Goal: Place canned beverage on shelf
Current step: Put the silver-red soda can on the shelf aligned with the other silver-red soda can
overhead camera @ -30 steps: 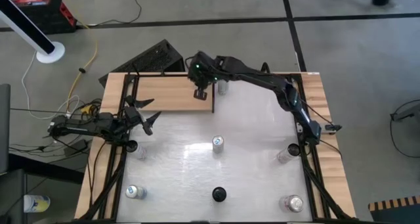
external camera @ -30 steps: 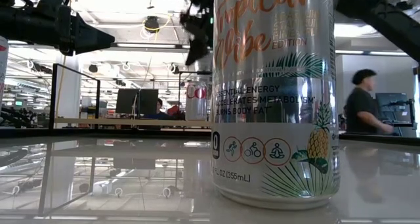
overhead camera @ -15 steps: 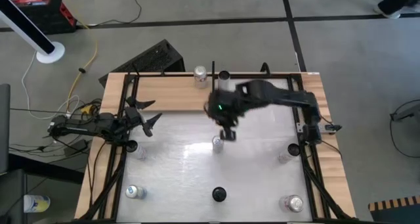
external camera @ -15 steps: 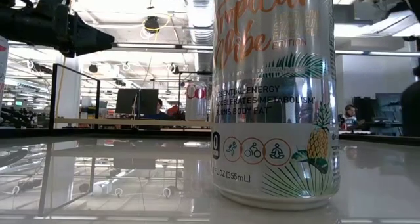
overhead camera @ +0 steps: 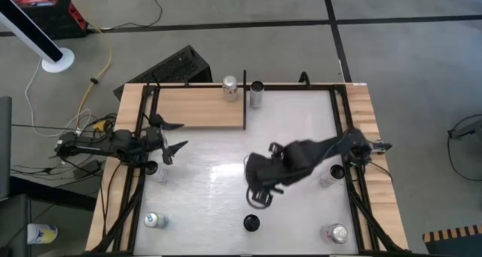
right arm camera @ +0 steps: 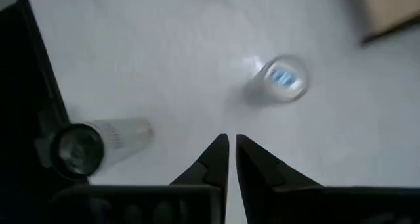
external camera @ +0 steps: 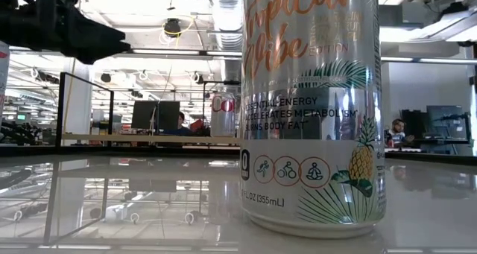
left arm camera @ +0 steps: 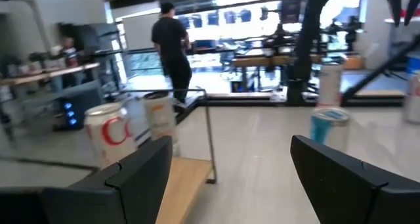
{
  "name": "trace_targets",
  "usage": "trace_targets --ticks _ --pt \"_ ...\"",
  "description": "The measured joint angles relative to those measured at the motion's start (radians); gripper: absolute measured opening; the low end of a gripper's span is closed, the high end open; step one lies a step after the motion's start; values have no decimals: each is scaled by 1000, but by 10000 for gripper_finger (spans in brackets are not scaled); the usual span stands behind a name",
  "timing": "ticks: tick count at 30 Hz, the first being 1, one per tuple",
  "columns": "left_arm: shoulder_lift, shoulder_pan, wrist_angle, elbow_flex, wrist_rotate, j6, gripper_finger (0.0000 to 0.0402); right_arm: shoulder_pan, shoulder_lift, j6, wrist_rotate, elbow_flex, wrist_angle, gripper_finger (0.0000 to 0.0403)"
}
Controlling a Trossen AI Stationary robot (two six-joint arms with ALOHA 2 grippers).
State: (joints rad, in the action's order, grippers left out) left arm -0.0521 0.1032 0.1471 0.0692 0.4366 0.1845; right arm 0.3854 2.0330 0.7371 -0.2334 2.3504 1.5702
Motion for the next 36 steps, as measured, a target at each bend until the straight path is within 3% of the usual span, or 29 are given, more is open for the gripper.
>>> trace_targets --ticks 4,14,21,25,32,36 --pt "0 0 -9 0 -52 32 300 23 37 131 49 -5 1 88" --pt "0 0 -23 0 -122 83 300 39 41 470 339 -5 1 193" --pt "0 0 -20 0 -217 79 300 164 17 758 392 -44 1 257" --pt "0 0 -15 0 -263 73 300 275 -47 985 379 -139 1 267" --pt "-1 0 -4 0 -280 66 300 490 -185 1535 390 -370 2 268" --pt "-1 0 -2 0 -280 66 300 531 -218 1599 455 -466 0 268"
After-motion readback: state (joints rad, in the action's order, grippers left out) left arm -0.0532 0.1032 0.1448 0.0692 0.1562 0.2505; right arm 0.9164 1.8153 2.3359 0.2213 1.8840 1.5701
